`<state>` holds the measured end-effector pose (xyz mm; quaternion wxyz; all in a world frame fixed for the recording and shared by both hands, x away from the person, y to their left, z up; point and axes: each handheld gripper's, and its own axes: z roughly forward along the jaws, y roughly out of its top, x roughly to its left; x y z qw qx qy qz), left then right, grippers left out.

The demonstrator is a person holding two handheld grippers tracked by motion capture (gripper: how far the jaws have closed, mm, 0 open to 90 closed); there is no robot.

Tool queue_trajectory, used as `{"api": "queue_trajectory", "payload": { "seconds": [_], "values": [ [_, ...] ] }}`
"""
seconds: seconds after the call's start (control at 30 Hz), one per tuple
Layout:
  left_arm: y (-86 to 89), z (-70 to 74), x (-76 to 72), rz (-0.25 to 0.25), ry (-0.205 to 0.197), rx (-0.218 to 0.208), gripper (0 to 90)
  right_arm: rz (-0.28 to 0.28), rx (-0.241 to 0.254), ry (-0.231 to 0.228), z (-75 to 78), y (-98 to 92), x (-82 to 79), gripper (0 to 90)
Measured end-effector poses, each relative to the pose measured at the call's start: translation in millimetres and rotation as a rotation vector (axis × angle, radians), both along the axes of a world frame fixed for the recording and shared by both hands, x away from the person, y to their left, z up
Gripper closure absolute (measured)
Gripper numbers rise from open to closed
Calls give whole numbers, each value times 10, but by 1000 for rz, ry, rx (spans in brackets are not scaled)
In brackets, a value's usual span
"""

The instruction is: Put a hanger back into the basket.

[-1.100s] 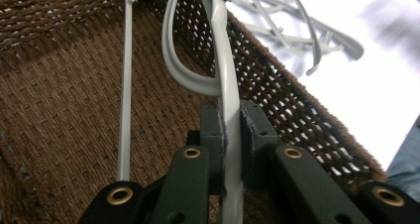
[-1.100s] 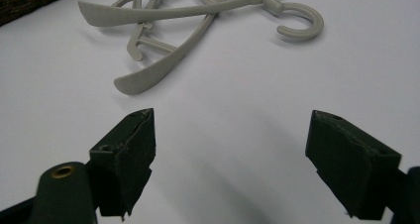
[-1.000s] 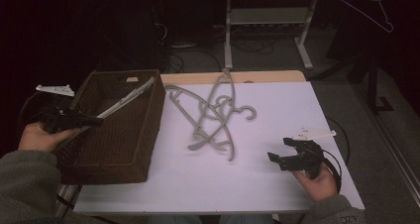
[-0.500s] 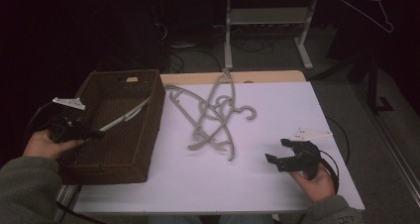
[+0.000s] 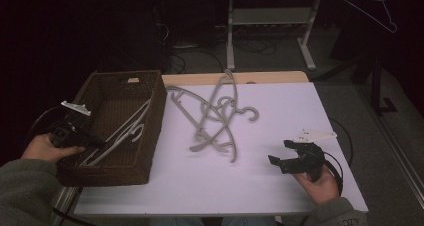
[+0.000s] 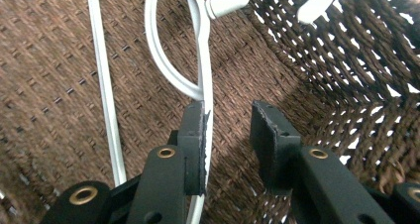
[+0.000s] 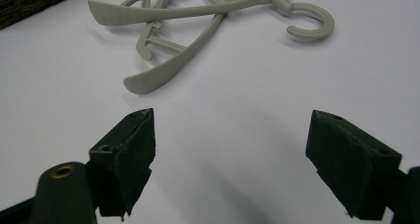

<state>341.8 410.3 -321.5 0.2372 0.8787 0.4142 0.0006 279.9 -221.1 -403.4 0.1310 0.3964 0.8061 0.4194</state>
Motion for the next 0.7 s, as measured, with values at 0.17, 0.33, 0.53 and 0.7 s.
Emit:
{"api": "queue_trajectory", "payload": {
  "seconds": [0.17, 0.33, 0.53, 0.7],
  "values": [
    [11, 21, -42, -7, -11, -22, 671, 5, -2, -4, 0, 7, 2, 186],
    [-33, 61, -64, -29, -40, -62, 670, 5, -4, -4, -3, 11, 5, 185],
    [-107, 139, -94, -46, -68, -103, 671, 4, -3, -5, 0, 2, 5, 186],
    [-179, 177, -101, -66, -77, -114, 674, 5, -1, -10, 5, -10, 5, 186]
  ]
}}
